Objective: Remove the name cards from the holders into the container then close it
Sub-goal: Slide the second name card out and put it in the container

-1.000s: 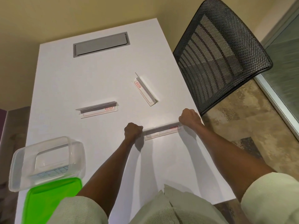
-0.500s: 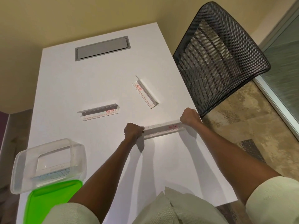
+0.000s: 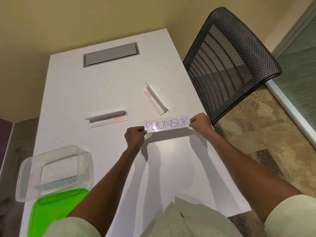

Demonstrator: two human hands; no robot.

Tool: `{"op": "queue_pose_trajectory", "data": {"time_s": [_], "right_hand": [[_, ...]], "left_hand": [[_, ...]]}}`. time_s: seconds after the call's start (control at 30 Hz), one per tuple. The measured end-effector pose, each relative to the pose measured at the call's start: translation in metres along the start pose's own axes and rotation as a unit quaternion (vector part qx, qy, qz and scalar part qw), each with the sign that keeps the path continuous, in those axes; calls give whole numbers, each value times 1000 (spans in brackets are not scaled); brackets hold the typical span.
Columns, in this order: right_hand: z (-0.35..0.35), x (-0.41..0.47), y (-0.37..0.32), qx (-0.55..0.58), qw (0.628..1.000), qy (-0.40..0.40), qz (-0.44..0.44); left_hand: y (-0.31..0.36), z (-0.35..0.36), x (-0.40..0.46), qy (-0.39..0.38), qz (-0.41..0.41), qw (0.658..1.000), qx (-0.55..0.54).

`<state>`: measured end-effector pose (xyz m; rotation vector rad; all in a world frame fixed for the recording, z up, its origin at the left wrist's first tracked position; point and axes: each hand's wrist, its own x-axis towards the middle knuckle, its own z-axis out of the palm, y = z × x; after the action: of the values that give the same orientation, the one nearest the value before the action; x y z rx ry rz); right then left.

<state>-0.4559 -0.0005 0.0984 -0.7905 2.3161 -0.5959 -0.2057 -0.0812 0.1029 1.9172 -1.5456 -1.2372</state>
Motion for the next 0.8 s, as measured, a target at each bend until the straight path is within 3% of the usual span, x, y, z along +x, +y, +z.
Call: {"op": "queue_pose_trajectory", "data": {"time_s": [0.3,0.8], "right_hand": [[20,-15,16,25,999,33,10],[51,-11,34,2,998,60,-10]], "left_hand": [[-16,9,0,44,35,996,65],[-33,27,18,36,21,992,122]]}}
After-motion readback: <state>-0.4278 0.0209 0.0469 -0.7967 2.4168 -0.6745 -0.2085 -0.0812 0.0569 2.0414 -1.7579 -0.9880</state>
